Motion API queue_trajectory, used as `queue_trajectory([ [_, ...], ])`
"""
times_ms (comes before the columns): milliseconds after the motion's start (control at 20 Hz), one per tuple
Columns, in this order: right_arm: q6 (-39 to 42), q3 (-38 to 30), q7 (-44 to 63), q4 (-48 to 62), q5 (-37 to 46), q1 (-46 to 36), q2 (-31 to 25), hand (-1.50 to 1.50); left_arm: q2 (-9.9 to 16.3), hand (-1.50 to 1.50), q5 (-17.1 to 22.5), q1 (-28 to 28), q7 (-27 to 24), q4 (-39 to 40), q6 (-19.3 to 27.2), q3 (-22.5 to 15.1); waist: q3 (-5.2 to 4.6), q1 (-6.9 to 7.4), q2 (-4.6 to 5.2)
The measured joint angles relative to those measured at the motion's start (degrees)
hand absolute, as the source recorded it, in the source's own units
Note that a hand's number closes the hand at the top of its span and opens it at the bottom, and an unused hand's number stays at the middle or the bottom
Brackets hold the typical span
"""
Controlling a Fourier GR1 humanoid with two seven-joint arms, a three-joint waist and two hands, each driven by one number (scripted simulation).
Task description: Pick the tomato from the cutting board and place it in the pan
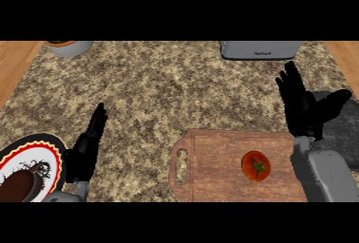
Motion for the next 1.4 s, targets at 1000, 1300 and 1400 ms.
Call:
queue_trajectory([
  [1000, 29.4, -8.0, -50.9, -11.7, 13.0, 20.5, -26.4, -1.50, 5.5, 0.00, 10.1, -5.7, 12.9, -6.9, -4.3, 10.4, -1.10, -2.08, 0.52],
  [1300, 28.9, -8.7, -51.0, -16.0, 20.5, 20.9, -29.7, -1.50, 5.1, 0.00, 9.9, -6.0, 13.8, -7.3, -5.5, 10.9, -1.24, -1.10, 0.64],
  [1400, 28.1, -7.5, -48.6, -18.7, 24.3, 20.8, -30.7, -1.50, 4.8, 0.00, 9.9, -6.4, 13.9, -7.1, -5.7, 11.1, -1.27, -1.00, 0.65],
])
